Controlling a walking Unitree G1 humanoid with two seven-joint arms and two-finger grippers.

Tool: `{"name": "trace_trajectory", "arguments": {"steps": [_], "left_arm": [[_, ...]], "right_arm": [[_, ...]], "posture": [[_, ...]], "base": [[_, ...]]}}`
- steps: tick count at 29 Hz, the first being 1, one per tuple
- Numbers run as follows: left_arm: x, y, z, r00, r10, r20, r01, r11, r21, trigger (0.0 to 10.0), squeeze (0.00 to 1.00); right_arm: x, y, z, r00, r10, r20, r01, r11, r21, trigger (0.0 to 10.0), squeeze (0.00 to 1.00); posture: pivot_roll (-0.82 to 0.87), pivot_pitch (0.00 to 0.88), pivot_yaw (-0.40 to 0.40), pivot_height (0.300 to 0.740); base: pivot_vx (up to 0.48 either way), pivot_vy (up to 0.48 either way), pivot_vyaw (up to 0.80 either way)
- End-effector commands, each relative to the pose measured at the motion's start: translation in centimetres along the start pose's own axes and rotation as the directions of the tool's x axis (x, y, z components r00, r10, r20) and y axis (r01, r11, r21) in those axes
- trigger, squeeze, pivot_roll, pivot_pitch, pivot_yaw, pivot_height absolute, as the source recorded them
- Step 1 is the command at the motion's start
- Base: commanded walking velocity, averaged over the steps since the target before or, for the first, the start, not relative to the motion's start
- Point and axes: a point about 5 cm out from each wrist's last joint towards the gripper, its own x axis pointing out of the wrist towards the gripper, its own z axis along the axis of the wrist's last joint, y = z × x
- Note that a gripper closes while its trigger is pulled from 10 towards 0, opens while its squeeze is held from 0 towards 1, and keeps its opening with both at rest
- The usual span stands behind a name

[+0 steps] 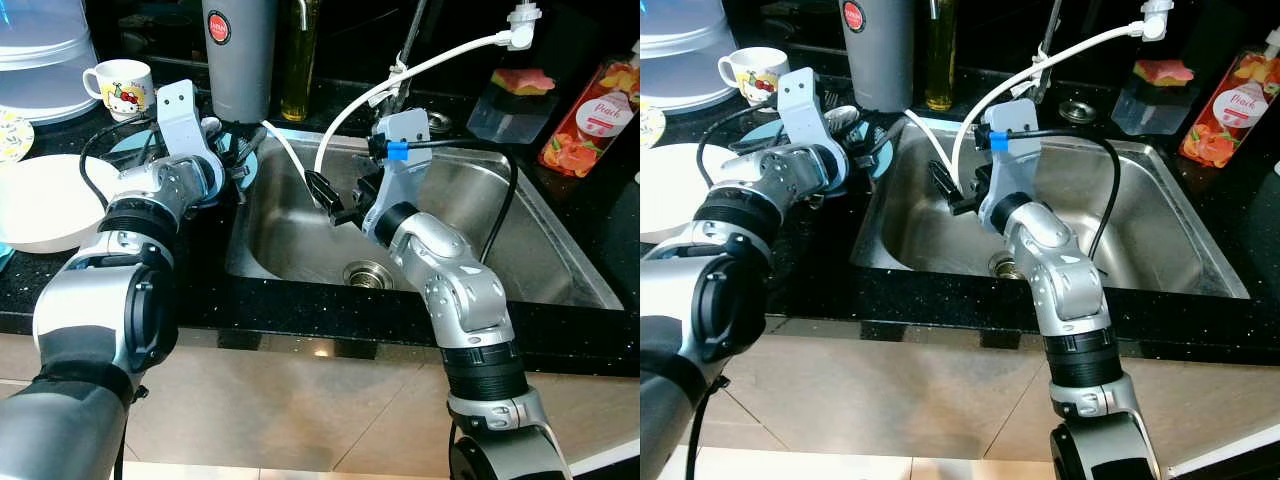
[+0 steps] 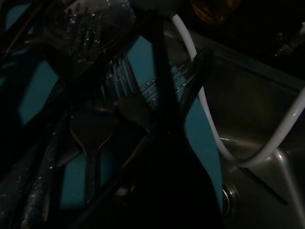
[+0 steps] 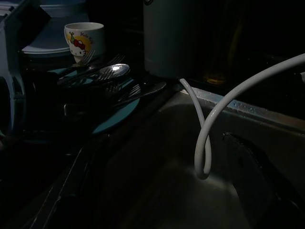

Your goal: Kitchen organization

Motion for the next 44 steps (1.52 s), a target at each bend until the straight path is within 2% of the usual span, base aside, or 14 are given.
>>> {"name": "trace_trajectory", "arguments": {"steps": [1, 11, 12, 13, 14, 22, 23, 24, 25, 29, 30, 33, 34, 44], "left_arm": [[0.1, 0.0, -0.5, 0.999, 0.014, -0.037, -0.014, 1.0, -0.002, 0.0, 0.0], [-0.2, -1.1, 1.9, 0.989, -0.051, 0.139, 0.034, 0.992, 0.123, 0.4, 0.0], [-0.3, -1.5, 2.5, 0.98, -0.072, 0.183, 0.045, 0.988, 0.147, 8.2, 0.0], [-0.3, -1.5, 2.5, 0.98, -0.072, 0.183, 0.045, 0.988, 0.147, 8.2, 0.0], [-0.4, -1.8, 2.9, 0.974, -0.089, 0.21, 0.055, 0.985, 0.164, 10.0, 0.0], [-0.5, -2.3, 3.1, 0.968, -0.119, 0.221, 0.081, 0.981, 0.175, 10.0, 0.0], [-0.3, -2.3, 2.7, 0.973, -0.121, 0.197, 0.085, 0.98, 0.179, 10.0, 0.19], [-0.3, -2.3, 2.7, 0.973, -0.121, 0.197, 0.085, 0.98, 0.179, 10.0, 0.19], [-0.2, -2.3, 2.3, 0.978, -0.116, 0.171, 0.084, 0.979, 0.187, 10.0, 1.0], [0.1, -2.2, 1.1, 0.987, -0.105, 0.122, 0.064, 0.952, 0.3, 10.0, 1.0], [0.2, -2.3, 0.5, 0.989, -0.097, 0.114, 0.034, 0.886, 0.462, 10.0, 1.0], [0.3, -2.2, 0.0, 0.991, -0.087, 0.097, 0.026, 0.858, 0.513, 10.0, 1.0], [0.3, -2.1, 0.0, 0.992, -0.079, 0.103, 0.015, 0.858, 0.514, 10.0, 0.0], [0.4, -1.9, -0.5, 0.997, -0.057, 0.052, 0.024, 0.871, 0.49, 10.0, 0.0]], "right_arm": [[-0.1, -0.2, 0.2, 1.0, -0.007, 0.012, 0.007, 1.0, 0.005, 10.0, 0.0], [-0.1, -0.2, 0.2, 1.0, -0.01, 0.012, 0.01, 1.0, 0.009, 10.0, 0.0], [-0.1, -0.1, 0.1, 1.0, -0.009, 0.012, 0.009, 1.0, 0.01, 10.0, 0.0], [-0.1, -0.1, 0.1, 1.0, -0.009, 0.012, 0.009, 1.0, 0.01, 10.0, 0.0], [0.0, -0.1, 0.1, 1.0, -0.009, 0.013, 0.009, 1.0, 0.011, 10.0, 0.0], [-0.1, -0.2, 0.1, 1.0, -0.015, 0.013, 0.015, 1.0, 0.012, 10.0, 0.0], [-0.1, -0.2, 0.1, 1.0, -0.016, 0.013, 0.016, 1.0, 0.013, 10.0, 0.0], [-0.1, -0.2, 0.1, 1.0, -0.016, 0.013, 0.016, 1.0, 0.013, 10.0, 0.0], [-0.1, -0.2, 0.1, 1.0, -0.016, 0.012, 0.016, 1.0, 0.013, 10.0, 0.0], [-0.1, -0.2, 0.1, 1.0, -0.017, 0.013, 0.017, 1.0, 0.015, 10.0, 0.0], [-0.1, -0.1, 0.1, 1.0, -0.017, 0.013, 0.017, 1.0, 0.016, 10.0, 0.0], [-0.1, -0.1, 0.1, 1.0, -0.017, 0.013, 0.017, 1.0, 0.018, 10.0, 0.0], [-0.1, -0.1, 0.1, 1.0, -0.018, 0.013, 0.018, 1.0, 0.018, 10.0, 0.0], [-0.1, -0.1, 0.0, 1.0, -0.019, 0.014, 0.018, 1.0, 0.023, 10.0, 0.0]], "posture": [[0.21, 0.043, -0.08, 0.74], [0.21, 0.048, -0.078, 0.74], [0.21, 0.048, -0.078, 0.74], [0.21, 0.048, -0.078, 0.74], [0.21, 0.05, -0.077, 0.74], [0.21, 0.053, -0.073, 0.74], [0.21, 0.055, -0.072, 0.74], [0.21, 0.055, -0.072, 0.74], [0.21, 0.057, -0.072, 0.74], [0.21, 0.059, -0.07, 0.74], [0.21, 0.059, -0.07, 0.74], [0.21, 0.062, -0.069, 0.74], [0.21, 0.063, -0.07, 0.74], [0.21, 0.065, -0.069, 0.74]], "base": [[0.0, 0.0, 0.0], [0.0, 0.0, 0.0], [0.0, 0.0, 0.0], [0.0, 0.0, 0.0], [0.0, 0.0, 0.0], [0.0, 0.0, 0.0], [0.0, 0.0, 0.0], [0.0, 0.0, 0.0], [0.0, 0.0, 0.0], [0.0, 0.0, 0.0], [0.0, 0.0, 0.0], [0.0, 0.0, 0.0], [0.0, 0.0, 0.0], [0.0, 0.0, 0.0]]}}
